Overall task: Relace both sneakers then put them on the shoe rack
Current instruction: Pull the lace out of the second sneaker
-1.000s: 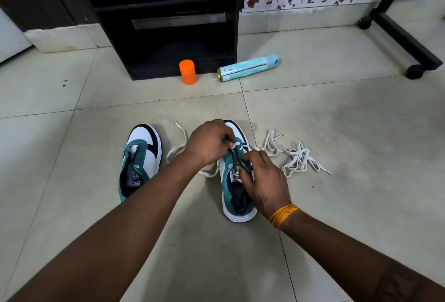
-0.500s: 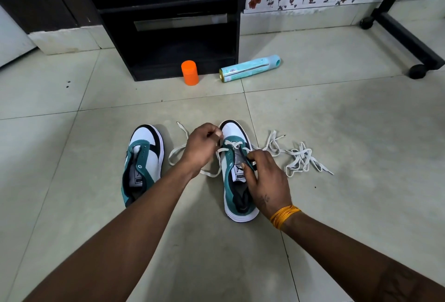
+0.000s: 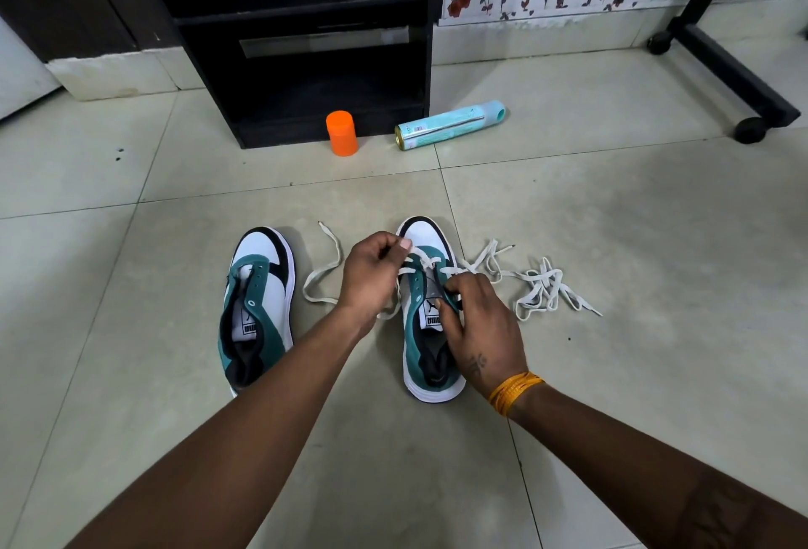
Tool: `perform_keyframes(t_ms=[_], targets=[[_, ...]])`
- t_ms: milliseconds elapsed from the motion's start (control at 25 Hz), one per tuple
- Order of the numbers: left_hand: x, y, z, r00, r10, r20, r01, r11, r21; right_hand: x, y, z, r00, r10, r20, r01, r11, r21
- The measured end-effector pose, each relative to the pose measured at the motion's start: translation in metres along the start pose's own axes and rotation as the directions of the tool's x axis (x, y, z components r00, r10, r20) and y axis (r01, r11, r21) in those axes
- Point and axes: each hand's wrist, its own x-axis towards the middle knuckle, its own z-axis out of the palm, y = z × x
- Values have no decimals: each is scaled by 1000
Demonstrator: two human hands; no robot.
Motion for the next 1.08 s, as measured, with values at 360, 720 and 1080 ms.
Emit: perform_keyframes(t_ms=[360,720,1080], targets=[[1,0,6,995,-70,-67,51,967,-250,0,0,0,1000,26,2,-26,1000,18],[-5,6,9,990,51,131,-50,999,-12,0,0,2,1000,24,0,-24,999,25],[4,13,-11,988,141,-62,-135,987,89,0,0,1,999,30,18,-30,1000,-9]])
